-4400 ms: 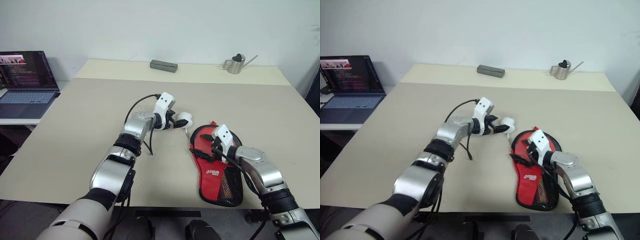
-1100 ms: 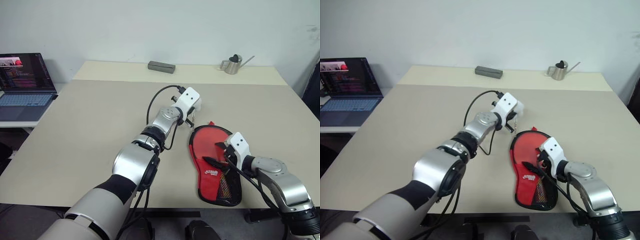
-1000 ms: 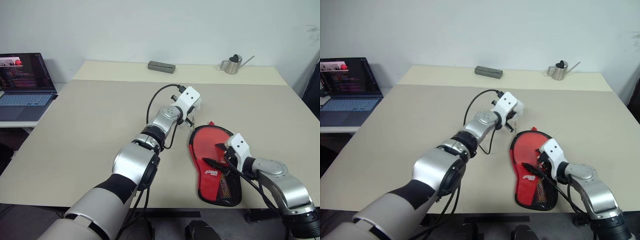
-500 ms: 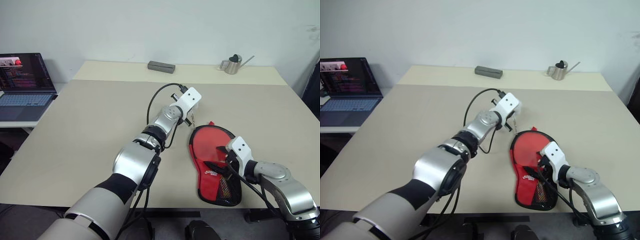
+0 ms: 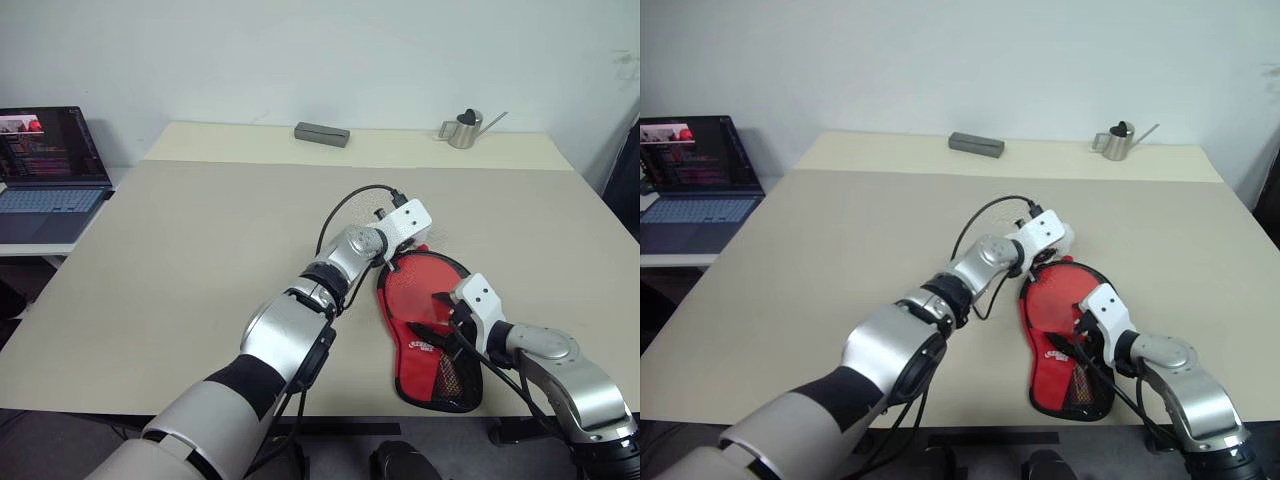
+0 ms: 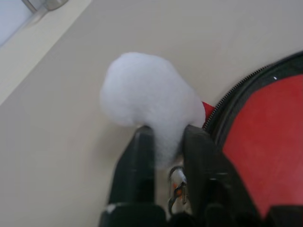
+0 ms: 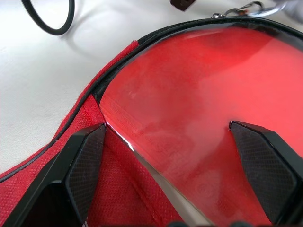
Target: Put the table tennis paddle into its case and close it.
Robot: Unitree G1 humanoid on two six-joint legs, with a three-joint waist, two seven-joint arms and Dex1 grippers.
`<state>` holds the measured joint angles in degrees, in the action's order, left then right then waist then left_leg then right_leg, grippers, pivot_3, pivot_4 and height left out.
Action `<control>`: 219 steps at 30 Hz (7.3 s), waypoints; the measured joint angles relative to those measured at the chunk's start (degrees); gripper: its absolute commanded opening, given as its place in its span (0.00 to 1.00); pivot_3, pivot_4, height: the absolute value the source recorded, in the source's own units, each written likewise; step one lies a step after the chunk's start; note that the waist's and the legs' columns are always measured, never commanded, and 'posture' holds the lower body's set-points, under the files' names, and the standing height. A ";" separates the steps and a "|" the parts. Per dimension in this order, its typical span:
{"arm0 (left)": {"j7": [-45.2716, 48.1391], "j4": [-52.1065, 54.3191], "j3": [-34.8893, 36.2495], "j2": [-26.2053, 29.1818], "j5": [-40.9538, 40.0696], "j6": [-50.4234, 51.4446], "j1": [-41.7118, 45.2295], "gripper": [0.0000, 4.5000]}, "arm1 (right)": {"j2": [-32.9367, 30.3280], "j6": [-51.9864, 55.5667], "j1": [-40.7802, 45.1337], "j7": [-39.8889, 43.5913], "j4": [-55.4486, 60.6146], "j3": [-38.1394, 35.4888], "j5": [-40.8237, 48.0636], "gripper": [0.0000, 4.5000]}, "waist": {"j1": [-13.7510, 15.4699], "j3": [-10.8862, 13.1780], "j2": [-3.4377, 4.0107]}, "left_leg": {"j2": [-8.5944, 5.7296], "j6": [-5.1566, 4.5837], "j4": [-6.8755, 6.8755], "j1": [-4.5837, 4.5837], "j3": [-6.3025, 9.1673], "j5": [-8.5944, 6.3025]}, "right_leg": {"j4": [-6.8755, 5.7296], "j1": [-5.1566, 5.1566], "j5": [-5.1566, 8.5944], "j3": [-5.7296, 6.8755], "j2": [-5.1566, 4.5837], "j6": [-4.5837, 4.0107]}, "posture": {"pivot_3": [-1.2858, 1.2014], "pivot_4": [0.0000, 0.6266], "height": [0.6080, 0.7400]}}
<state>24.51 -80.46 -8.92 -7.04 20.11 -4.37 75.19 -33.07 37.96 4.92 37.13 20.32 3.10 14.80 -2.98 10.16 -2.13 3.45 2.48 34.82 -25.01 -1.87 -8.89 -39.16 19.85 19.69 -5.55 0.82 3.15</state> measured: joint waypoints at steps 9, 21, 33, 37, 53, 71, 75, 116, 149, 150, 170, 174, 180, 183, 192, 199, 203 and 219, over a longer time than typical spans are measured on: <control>7.15 0.86 2.77 0.30 -3.26 -1.73 -0.19 0.71 | 0.24 0.00 0.55 0.10 -0.54 0.10 0.00 1.00 | -0.13 0.00 0.00 | 0.01 0.00 0.01 0.01 0.00 0.00 | -0.01 0.00 -0.02 0.00 0.00 0.00 | 0.52 0.24 1.00; 23.03 14.57 10.58 14.13 -15.69 -1.81 0.93 0.71 | 0.52 1.64 0.49 0.80 -0.32 -2.25 3.91 1.00 | -0.24 -0.02 0.03 | 0.06 0.01 -0.02 0.01 -0.02 0.00 | 0.05 -0.06 -0.03 0.01 0.01 -0.01 | 0.52 0.24 1.00; 30.86 69.33 9.97 23.39 -30.37 32.51 -30.23 0.71 | -7.72 14.08 1.30 7.14 2.25 -14.37 18.74 1.00 | 0.91 0.01 0.10 | 0.12 0.01 0.03 -0.03 0.07 -0.02 | 0.07 -0.15 -0.17 0.13 -0.15 -0.27 | 0.52 0.24 1.00; 27.06 79.13 7.40 23.84 -31.32 38.71 -38.25 0.71 | -12.94 16.41 1.46 9.73 3.51 -19.18 23.10 1.00 | 1.10 0.01 0.10 | 0.10 -0.01 0.06 0.06 0.12 -0.02 | 0.07 -0.26 -0.17 0.15 -0.11 -0.26 | 0.52 0.24 1.00; 29.09 76.00 -5.56 21.86 -32.92 34.83 -36.53 0.71 | -21.05 13.79 6.59 13.64 -2.94 -22.10 24.61 1.00 | 1.14 0.02 0.11 | 0.07 -0.05 0.05 0.02 0.07 -0.02 | 0.20 -0.19 -0.21 0.00 -0.09 -0.24 | 0.52 0.24 1.00; 29.87 59.13 -11.74 11.60 -26.78 20.25 -30.14 0.99 | -26.72 14.20 -1.95 17.73 -1.72 -30.01 25.32 1.00 | 0.94 0.01 0.12 | 0.01 -0.07 0.07 -0.02 0.07 -0.03 | 0.18 -0.12 -0.18 -0.08 -0.09 -0.16 | 0.52 0.24 1.00; 30.09 53.24 -13.81 8.97 -24.52 15.89 -30.02 0.99 | -26.53 14.19 1.73 16.49 -2.61 -29.97 25.89 1.00 | 0.95 0.00 0.14 | 0.00 -0.07 0.05 -0.03 0.08 -0.03 | 0.19 -0.11 -0.19 -0.07 -0.09 -0.18 | 0.52 0.24 1.00; 28.42 38.19 -12.57 4.58 -19.29 3.67 -29.89 0.99 | 9.90 -1.88 62.87 -3.46 -78.88 -0.98 -3.36 1.00 | 0.99 -0.20 0.51 | 0.05 -0.10 -0.03 -0.25 -0.16 -0.02 | 0.06 0.29 -0.28 -0.08 -0.09 -0.25 | 0.52 0.24 1.00; 28.38 40.16 -12.63 4.55 -17.78 4.53 -31.27 1.00 | 14.18 -17.30 62.89 -3.64 -85.92 5.79 -20.40 0.07 | 0.93 -0.23 0.55 | 0.06 -0.10 -0.02 -0.15 -0.14 -0.02 | 0.04 0.19 -0.29 -0.04 -0.09 -0.26 | 0.52 0.24 1.00; 28.38 40.40 -12.63 4.61 -17.77 4.98 -31.34 1.00 | 14.18 -17.41 62.87 -3.90 -85.99 5.58 -20.37 0.06 | 0.93 -0.23 0.55 | 0.06 -0.10 -0.02 -0.15 -0.13 -0.02 | 0.03 0.18 -0.29 -0.03 -0.09 -0.26 | 0.52 0.24 1.00; 28.54 49.69 -12.58 6.91 -18.26 8.79 -38.58 1.00 | 10.57 -18.88 62.37 -9.75 -88.12 0.45 -20.29 0.05 | 1.00 -0.27 0.60 | 0.05 -0.09 -0.06 -0.04 -0.11 -0.03 | 0.06 0.04 -0.28 -0.01 -0.11 -0.29 | 0.52 0.24 1.00; 28.53 50.04 -12.59 6.90 -18.24 9.26 -38.60 1.00 | 9.59 -18.86 61.29 -9.07 -87.51 0.46 -20.32 0.05 | 1.02 -0.27 0.60 | 0.04 -0.09 -0.06 -0.04 -0.12 -0.03 | 0.07 0.03 -0.28 -0.02 -0.11 -0.28 | 0.52 0.24 1.00; 28.28 50.05 -12.65 6.71 -18.17 9.86 -38.26 1.00 | 6.82 -17.97 58.61 -7.15 -82.52 0.46 -20.26 0.05 | 1.09 -0.27 0.61 | 0.03 -0.09 -0.05 -0.03 -0.10 -0.03 | 0.09 -0.02 -0.28 -0.01 -0.11 -0.28 | 0.52 0.24 1.00; 27.59 49.33 -13.02 6.59 -18.00 10.01 -37.48 1.00 | 5.17 -15.68 55.79 -5.71 -78.15 0.43 -20.15 0.05 | 1.21 -0.27 0.61 | 0.01 -0.09 -0.01 0.00 -0.07 -0.03 | 0.10 -0.09 -0.28 0.02 -0.13 -0.28 | 0.52 0.24 1.00; 25.94 44.77 -13.39 5.54 -17.63 9.70 -34.25 1.00 | -3.37 -5.76 44.96 -0.24 -60.33 -0.12 -17.88 0.05 | 1.46 -0.28 0.61 | -0.15 -0.19 0.09 0.06 -0.02 0.03 | 0.18 -0.24 -0.34 0.02 -0.28 -0.14 | 0.52 0.24 1.00; 24.78 41.81 -13.38 4.52 -17.58 8.61 -32.69 1.00 | -9.97 -0.42 38.30 2.56 -51.89 -1.58 -16.57 0.05 | 1.42 -0.28 0.61 | -0.73 -0.46 0.03 0.06 0.02 0.19 | 0.19 -0.24 -0.39 -0.01 -0.79 0.05 | 0.52 0.24 1.00; 24.44 41.44 -13.40 4.18 -17.48 8.51 -32.58 1.00 | -13.61 3.52 33.44 6.00 -44.73 -1.98 -14.59 0.04 | 1.44 -0.28 0.58 | -0.86 -0.59 0.04 0.02 0.08 0.22 | 0.26 -0.27 -0.42 -0.01 -0.96 0.15 | 0.52 0.24 1.00; 24.46 39.63 -13.43 3.43 -17.23 7.59 -31.89 1.00 | -26.58 14.09 9.39 17.53 -19.79 -7.83 -3.92 0.04 | 1.63 -0.33 0.52 | -0.92 -0.67 0.04 0.03 0.22 0.17 | 0.40 -0.36 -0.22 0.06 -1.06 0.49 | 0.52 0.24 1.00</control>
<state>48.96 -40.83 -22.36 -3.61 2.89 3.22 43.31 -59.65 52.05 14.31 54.67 0.53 -4.73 10.89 -1.35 9.83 -1.61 2.53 1.81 34.86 -24.98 -1.65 -8.72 -38.77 19.49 19.47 -5.49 -0.24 3.64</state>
